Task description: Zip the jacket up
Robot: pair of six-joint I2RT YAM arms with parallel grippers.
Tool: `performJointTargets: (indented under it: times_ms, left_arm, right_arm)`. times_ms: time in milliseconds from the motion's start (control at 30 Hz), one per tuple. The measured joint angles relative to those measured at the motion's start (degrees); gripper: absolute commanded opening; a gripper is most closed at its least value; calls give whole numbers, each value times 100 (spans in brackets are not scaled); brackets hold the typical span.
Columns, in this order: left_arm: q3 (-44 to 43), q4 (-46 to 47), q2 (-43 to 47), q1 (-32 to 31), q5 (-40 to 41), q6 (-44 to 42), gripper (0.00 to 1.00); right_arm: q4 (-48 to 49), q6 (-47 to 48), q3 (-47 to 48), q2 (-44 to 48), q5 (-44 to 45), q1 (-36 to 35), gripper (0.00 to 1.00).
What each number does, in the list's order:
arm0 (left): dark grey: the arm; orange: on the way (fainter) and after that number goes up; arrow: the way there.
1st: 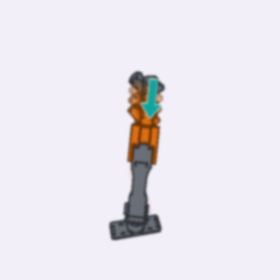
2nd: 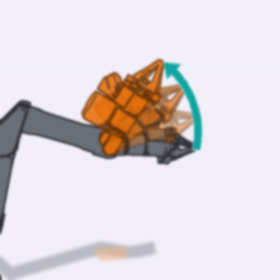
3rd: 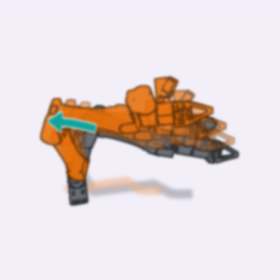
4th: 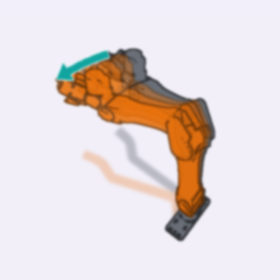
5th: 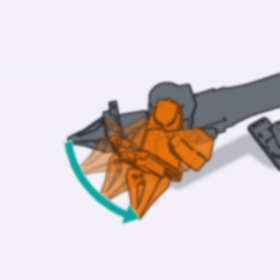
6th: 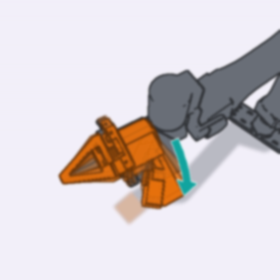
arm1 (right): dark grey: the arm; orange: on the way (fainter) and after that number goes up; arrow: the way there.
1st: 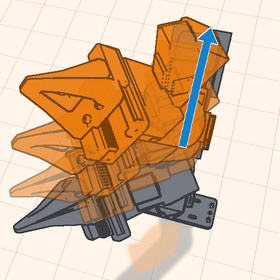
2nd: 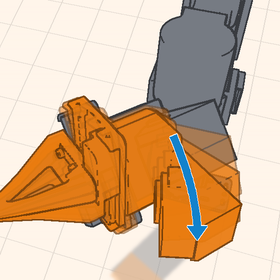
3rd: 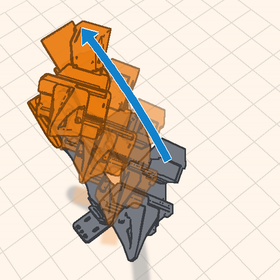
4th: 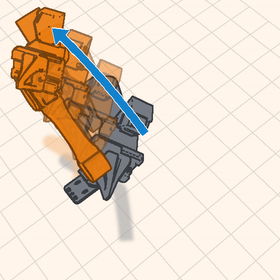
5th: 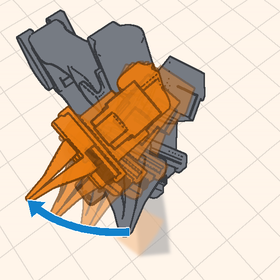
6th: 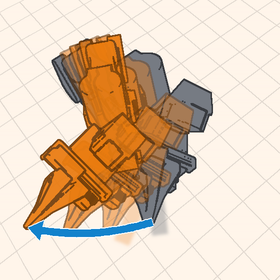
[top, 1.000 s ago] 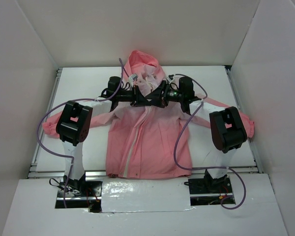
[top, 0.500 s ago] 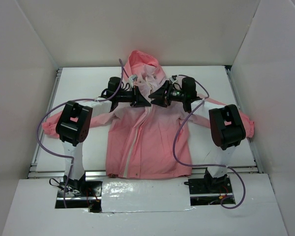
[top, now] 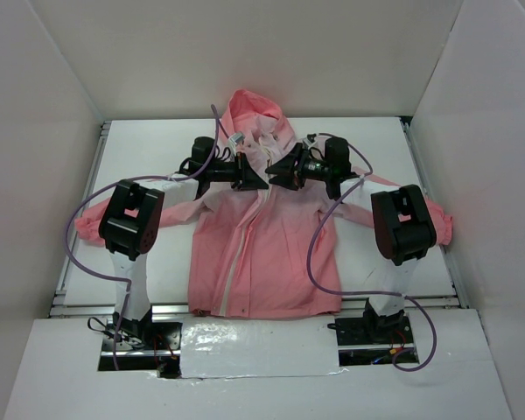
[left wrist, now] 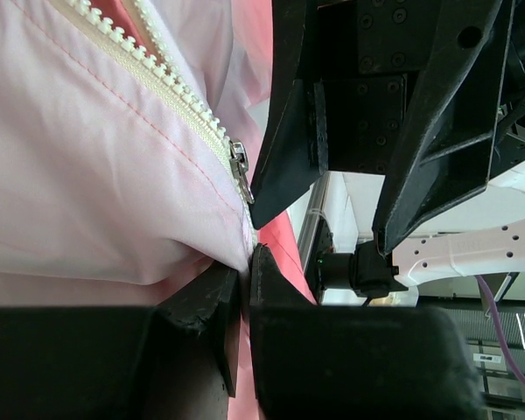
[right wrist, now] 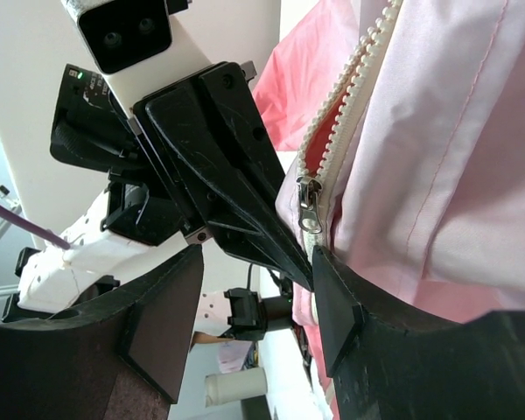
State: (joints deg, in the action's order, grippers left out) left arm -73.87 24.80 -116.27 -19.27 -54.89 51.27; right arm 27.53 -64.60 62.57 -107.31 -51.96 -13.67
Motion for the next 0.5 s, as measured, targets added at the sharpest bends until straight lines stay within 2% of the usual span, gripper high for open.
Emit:
performJointTargets:
  times_ms: [500]
  left_arm:
    - [15, 72, 0, -7, -48, 9, 0]
  right_arm:
    - [291, -232, 39, -273, 7, 83, 59]
